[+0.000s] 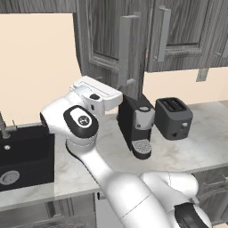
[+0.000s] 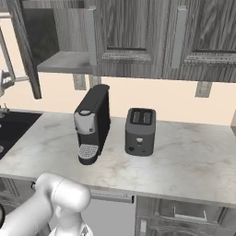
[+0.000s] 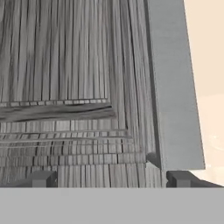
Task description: Pick up the bar soap and bar soap from the sink, and place them back in the cabinet, and close the cabinet doors.
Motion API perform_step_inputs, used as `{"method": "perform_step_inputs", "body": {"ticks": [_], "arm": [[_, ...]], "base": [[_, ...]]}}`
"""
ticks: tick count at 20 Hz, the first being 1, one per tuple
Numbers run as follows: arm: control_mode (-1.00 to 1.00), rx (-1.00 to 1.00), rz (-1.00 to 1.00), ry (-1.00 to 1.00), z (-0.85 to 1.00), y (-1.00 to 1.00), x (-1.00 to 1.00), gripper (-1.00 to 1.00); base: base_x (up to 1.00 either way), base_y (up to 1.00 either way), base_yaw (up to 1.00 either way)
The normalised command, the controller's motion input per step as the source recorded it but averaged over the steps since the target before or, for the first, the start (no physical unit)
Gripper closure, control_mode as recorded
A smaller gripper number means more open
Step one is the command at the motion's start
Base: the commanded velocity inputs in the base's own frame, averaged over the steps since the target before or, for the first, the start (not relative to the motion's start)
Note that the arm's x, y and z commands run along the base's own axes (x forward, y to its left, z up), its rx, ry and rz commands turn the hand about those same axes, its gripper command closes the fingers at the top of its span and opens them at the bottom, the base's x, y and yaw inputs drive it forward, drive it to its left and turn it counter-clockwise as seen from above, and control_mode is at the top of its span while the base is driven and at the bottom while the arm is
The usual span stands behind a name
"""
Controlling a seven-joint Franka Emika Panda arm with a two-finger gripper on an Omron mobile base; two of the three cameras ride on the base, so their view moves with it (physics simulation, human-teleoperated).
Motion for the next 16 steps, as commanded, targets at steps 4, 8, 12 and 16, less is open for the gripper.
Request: {"method": "perform_step_inputs", "body": {"ticks": [4, 8, 12, 16], "arm": [[-1.0, 0.0, 0.0, 0.0, 0.0, -0.43, 0.13, -1.0], [-1.0, 0.0, 0.0, 0.0, 0.0, -0.42, 0.12, -1.0], [-1.0, 0.0, 0.0, 0.0, 0.0, -0.4, 0.16, -1.0], [-1.0, 0.0, 0.0, 0.0, 0.0, -0.33, 0.25, -1.0]], "base": [[0.0, 0.0, 0.0], [0.0, 0.0, 0.0], [0.0, 0.0, 0.0], [0.0, 0.0, 0.0]]}}
